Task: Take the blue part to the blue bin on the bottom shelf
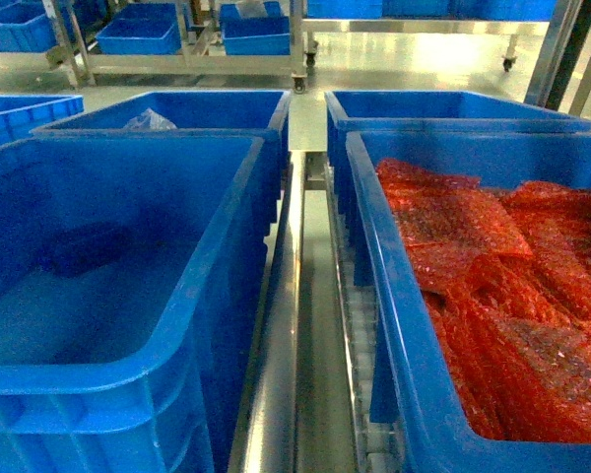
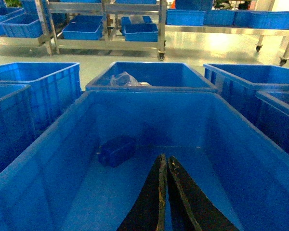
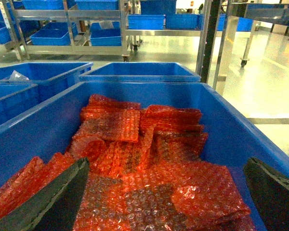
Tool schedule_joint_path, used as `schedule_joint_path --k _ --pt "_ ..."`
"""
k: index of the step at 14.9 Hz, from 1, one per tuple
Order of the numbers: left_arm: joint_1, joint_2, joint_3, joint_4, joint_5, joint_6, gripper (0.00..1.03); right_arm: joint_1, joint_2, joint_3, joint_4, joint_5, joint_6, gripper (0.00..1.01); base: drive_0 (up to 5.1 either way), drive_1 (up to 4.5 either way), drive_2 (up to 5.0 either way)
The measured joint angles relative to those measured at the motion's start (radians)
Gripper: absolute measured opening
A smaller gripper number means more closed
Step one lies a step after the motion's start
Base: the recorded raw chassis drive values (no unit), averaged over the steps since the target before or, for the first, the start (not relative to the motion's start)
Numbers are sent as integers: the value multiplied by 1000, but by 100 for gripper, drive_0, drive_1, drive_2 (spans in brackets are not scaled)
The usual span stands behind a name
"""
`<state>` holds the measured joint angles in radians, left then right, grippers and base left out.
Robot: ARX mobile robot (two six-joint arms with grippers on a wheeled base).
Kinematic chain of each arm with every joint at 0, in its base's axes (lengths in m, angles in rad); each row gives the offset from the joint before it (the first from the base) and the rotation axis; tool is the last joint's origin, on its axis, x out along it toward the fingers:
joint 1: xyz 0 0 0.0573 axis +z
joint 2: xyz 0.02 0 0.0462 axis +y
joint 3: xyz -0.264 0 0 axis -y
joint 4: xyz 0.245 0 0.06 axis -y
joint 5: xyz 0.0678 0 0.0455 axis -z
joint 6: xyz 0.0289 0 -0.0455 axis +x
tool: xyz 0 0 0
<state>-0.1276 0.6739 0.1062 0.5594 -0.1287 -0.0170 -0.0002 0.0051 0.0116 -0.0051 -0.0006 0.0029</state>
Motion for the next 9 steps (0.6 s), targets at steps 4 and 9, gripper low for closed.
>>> schedule_joint_path --k 4,9 --pt "130 -179 -57 -119 127 0 2 0 0 0 0 0 0 98 0 0 0" --pt "125 -364 -95 -250 128 0 2 0 0 0 0 0 0 98 0 0 0"
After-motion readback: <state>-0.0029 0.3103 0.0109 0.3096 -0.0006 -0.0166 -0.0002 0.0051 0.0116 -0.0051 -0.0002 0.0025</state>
